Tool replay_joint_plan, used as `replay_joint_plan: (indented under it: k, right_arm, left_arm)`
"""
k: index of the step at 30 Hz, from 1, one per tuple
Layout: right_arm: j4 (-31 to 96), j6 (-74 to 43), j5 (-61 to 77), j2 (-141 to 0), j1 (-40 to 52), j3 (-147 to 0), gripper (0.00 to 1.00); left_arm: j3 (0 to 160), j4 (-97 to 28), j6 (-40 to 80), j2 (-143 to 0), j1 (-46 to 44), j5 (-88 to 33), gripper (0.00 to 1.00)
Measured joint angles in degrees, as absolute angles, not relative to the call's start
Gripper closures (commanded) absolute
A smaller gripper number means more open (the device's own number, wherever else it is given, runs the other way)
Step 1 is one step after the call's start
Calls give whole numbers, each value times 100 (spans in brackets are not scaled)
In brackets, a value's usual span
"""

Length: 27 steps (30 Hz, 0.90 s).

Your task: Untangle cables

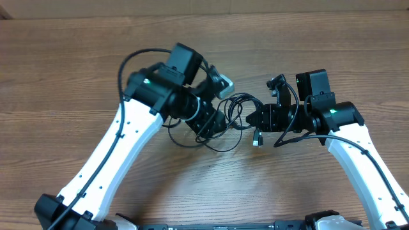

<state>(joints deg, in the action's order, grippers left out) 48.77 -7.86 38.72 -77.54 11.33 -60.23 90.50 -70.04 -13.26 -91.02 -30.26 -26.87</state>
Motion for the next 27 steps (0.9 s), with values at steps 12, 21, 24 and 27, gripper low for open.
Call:
replay_joint_plan:
  k: [12, 21, 24, 27]
  right_arm:
    - [4884, -786, 3874, -7754, 1133, -6023, 96]
    - [4890, -788, 3872, -7754, 1133, -6023, 96]
    - [4890, -786, 3874, -7754, 1133, -6023, 96]
    - [4888, -790, 3874, -7754, 1133, -6023, 96]
  left_arm:
    - [8425, -6309, -1660, -9463, -3378, -2499, 74]
    - [8438, -6342, -1693, -9483, -3354, -2056, 96]
    - [8534, -6504, -1586, -9450, -3249, -1575, 96]
    - [8774, -6611, -1441, -9308, -2917, -1105, 96]
